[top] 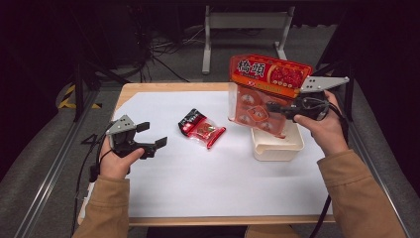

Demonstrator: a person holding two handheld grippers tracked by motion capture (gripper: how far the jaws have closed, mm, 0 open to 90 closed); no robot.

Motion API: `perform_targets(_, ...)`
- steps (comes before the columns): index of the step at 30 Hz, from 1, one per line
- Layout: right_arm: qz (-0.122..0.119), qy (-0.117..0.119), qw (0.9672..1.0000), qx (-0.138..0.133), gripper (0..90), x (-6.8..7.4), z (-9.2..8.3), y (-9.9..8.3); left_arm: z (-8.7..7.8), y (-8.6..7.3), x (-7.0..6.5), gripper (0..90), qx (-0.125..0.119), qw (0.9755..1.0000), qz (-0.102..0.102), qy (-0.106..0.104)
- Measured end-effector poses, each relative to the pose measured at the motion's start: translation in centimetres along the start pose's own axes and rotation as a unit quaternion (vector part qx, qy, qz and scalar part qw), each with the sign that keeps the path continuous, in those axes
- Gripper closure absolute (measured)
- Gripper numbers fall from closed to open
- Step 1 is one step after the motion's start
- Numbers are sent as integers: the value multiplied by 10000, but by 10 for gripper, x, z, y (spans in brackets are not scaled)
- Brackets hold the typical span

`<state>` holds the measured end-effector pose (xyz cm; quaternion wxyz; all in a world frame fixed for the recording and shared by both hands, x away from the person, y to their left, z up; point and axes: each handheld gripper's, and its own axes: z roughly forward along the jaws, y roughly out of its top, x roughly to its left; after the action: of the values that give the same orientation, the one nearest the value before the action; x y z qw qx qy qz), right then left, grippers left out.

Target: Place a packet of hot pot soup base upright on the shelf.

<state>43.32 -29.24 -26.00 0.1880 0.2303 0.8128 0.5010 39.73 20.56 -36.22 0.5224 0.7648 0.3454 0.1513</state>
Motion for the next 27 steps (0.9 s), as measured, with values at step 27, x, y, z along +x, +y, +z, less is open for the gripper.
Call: perform_targets(27,115,-355,9992,-160,704,-28,-13,-34,5,-9,6,90,28,9999,-116,-28)
